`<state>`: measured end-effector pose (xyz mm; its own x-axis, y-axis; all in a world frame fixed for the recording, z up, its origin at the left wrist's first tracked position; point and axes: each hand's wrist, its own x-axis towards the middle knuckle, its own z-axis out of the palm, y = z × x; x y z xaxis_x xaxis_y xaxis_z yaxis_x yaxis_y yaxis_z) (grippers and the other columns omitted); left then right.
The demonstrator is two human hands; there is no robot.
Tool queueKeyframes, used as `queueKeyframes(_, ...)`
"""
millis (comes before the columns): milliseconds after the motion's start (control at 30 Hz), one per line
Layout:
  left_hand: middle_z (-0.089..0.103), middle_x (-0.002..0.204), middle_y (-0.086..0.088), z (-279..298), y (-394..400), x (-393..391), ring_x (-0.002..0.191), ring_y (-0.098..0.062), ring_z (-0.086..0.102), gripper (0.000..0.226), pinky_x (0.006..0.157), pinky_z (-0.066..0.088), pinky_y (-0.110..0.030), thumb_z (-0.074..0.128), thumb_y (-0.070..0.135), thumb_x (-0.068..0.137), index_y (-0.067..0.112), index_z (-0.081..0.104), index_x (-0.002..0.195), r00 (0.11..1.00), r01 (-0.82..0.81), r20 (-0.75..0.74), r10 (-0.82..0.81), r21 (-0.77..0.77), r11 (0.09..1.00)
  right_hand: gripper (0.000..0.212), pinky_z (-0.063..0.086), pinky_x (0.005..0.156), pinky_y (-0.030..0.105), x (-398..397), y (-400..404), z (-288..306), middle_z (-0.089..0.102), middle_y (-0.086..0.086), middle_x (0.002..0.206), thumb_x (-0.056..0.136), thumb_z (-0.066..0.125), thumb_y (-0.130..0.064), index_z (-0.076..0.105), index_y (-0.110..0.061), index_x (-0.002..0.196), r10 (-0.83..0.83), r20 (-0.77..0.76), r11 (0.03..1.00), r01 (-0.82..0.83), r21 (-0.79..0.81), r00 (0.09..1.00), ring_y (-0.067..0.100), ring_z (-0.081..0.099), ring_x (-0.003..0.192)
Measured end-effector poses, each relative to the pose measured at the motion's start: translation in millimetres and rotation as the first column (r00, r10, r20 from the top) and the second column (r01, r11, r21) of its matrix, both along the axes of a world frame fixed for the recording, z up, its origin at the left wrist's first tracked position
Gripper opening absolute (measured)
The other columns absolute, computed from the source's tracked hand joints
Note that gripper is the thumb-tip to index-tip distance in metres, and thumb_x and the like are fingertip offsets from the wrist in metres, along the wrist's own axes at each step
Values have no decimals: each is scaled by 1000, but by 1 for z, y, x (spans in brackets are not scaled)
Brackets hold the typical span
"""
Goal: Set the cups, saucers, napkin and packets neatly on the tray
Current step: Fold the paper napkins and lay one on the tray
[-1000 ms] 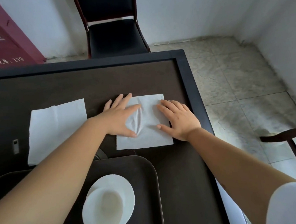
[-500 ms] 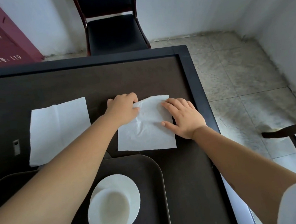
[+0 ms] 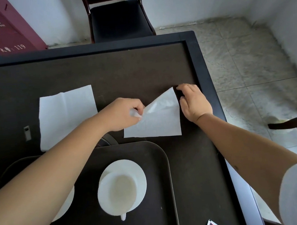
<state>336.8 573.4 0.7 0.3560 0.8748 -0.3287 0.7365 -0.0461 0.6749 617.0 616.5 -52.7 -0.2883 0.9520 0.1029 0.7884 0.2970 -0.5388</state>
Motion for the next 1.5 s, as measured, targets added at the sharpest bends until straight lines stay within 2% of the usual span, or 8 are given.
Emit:
queueKeyframes(133,63,111,18,0,-20,3,110,-6,53,9,102,34,-34,58,52,81,46,53,83,977,210,-50,-208,48,976,37,42,102,41,0,1,-3,58,8,132,93,43,-24,63,-6,119,37,49,999,-37,11,998,26,43,127)
queueKeyframes(233,64,107,14,-6,-23,9,107,-9,55,27,97,42,-39,51,53,85,30,62,95,994,31,102,-37,58,998,51,38,106,40,-1,2,-3,54,6,136,92,46,-48,61,-11,124,77,130,997,-76,-10,989,24,39,129)
queueKeyframes(467,55,126,2,-35,-6,22,116,-23,48,36,91,40,-42,55,32,93,24,53,128,905,28,-418,76,239,971,68,33,103,47,0,1,-4,47,2,142,79,54,-65,56,-19,129,192,269,979,-202,10,944,27,36,130)
queueKeyframes(733,55,81,9,-16,-6,25,74,-14,54,14,68,46,-35,55,24,89,29,52,77,953,-127,-264,146,87,988,62,31,104,44,0,0,3,49,-1,143,87,39,-64,57,-24,131,208,230,978,-202,-50,951,24,36,131)
queueKeyframes(967,59,78,9,36,-40,20,66,-12,57,14,53,39,-21,56,30,92,34,54,79,974,-188,-109,198,98,977,55,47,97,35,-2,-45,41,67,-12,111,75,69,-54,60,-32,124,69,-270,947,-149,-286,960,5,57,111)
queueKeyframes(1133,58,73,10,82,-71,12,60,-12,57,14,47,39,-18,54,35,95,35,51,82,975,-199,-81,209,119,973,69,44,87,25,-16,-83,82,63,-22,106,69,74,-58,53,-33,129,121,-261,972,-168,-164,958,5,54,108)
queueKeyframes(1267,58,70,9,122,-100,0,63,-11,55,14,53,39,-23,55,36,94,35,51,80,978,-197,-49,204,125,972,25,45,82,19,-28,-118,115,64,-22,90,81,78,-26,69,-24,104,109,-292,992,-121,-24,950,15,60,98)
queueKeyframes(1500,60,81,14,176,-172,-17,72,-7,56,11,62,47,-29,59,34,89,36,54,79,994,-109,-9,110,80,991,75,41,95,30,-60,-200,170,58,-5,132,71,74,-57,52,-20,132,227,-24,972,-224,76,974,16,44,124)
